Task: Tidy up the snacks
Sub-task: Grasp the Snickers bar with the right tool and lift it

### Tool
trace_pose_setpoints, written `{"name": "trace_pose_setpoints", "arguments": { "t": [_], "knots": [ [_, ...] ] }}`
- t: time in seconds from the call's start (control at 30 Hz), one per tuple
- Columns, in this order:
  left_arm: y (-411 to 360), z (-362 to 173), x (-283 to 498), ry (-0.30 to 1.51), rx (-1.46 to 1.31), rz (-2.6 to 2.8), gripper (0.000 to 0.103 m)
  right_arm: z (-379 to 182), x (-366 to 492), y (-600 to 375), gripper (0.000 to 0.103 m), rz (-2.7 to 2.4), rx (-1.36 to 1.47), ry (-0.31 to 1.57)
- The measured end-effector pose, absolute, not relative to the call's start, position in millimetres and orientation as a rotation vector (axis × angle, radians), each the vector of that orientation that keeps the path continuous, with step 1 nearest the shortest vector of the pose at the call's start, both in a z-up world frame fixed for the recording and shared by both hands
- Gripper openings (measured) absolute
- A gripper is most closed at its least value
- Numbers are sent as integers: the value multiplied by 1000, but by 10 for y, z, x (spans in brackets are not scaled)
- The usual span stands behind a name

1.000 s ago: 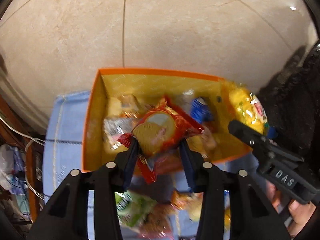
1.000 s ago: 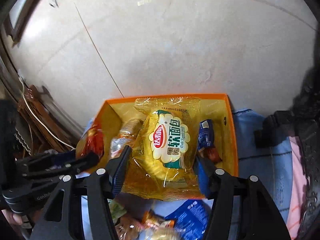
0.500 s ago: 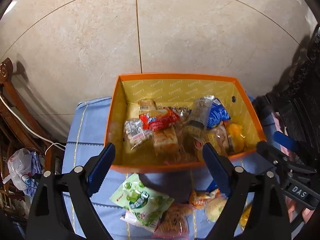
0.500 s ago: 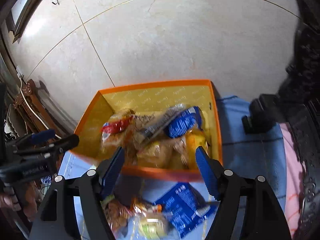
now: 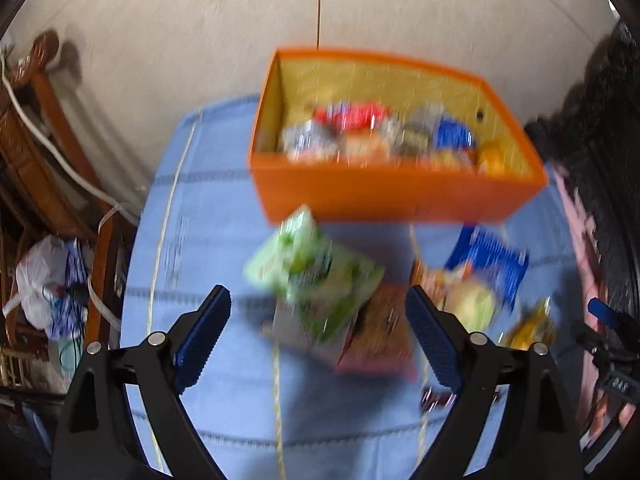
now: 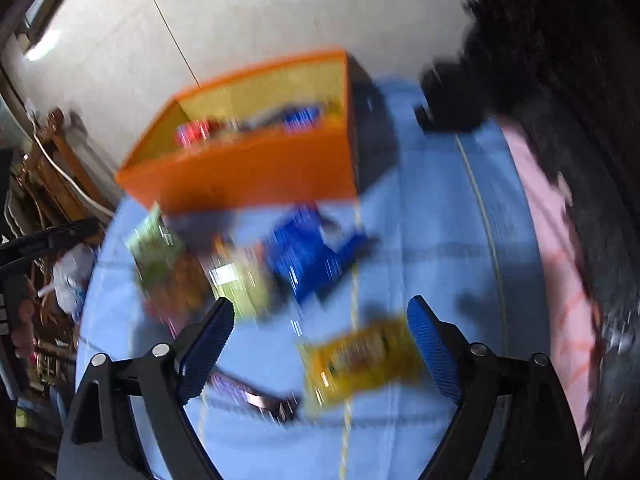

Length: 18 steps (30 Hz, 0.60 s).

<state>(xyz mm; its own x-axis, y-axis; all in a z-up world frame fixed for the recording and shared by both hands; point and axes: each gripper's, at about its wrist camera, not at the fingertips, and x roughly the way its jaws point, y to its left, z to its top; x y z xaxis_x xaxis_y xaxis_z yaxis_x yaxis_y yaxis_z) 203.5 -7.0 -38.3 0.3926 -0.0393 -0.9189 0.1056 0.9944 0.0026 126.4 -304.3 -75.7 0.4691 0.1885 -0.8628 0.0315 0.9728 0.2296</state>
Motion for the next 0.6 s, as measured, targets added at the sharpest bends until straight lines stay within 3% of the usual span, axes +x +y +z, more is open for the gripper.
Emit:
{"name": "trace_pose_setpoints", "arguments": {
  "t": [0.23,0.6],
  "knots": [
    [-57,-873,1448,1286,102,-112,87,-1111,879,-2908,89,139,240,1168],
    [-22,-1172,1184,1376,87,-125,87,-1351,764,-1891,89,348,-120,1189]
  ]
}}
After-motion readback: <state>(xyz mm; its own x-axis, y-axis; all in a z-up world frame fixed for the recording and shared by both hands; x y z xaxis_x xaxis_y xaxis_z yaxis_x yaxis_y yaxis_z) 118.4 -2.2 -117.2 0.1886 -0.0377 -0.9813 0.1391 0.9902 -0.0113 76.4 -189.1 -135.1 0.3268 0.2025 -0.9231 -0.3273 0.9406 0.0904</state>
